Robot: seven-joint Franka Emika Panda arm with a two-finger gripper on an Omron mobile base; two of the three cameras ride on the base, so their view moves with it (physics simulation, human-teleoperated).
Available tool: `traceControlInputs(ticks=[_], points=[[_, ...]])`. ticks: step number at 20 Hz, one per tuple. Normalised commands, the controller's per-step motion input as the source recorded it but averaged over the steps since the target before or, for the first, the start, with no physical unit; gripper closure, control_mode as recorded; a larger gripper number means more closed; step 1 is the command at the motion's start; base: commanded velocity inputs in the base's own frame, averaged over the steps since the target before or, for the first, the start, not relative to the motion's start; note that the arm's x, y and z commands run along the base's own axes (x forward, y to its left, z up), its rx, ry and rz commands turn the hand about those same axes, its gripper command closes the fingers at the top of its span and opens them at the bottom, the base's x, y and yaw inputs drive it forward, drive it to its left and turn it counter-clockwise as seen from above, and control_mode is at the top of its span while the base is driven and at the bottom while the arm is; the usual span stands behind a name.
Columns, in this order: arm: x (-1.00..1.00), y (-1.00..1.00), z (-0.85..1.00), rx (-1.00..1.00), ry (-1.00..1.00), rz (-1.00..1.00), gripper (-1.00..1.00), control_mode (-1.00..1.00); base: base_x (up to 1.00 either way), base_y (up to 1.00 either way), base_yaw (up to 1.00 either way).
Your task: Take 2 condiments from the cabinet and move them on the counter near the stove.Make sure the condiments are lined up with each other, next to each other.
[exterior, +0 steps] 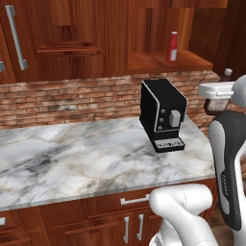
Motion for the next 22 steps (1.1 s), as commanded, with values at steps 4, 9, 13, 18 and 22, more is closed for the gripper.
traceControlInputs(ticks=[4, 9, 13, 18, 22], points=[[0.00, 0.00, 0.00, 0.00, 0.00, 0.00, 1.00, 1.00, -0.20, 0.04, 0.00], [0.00, 0.00, 0.00, 0.00, 0.00, 0.00, 1.00, 1.00, -0.56, 0.41, 0.01], [0.00, 0.00, 0.00, 0.00, 0.00, 0.00, 1.00, 1.00, -0.87, 0.72, 0.01], [0.00, 0.00, 0.00, 0.00, 0.00, 0.00, 1.00, 1.00, -0.77, 0.88, 0.02], [0.00, 0.00, 0.00, 0.00, 0.00, 0.00, 1.00, 1.00, -0.31, 1.00, 0.03]])
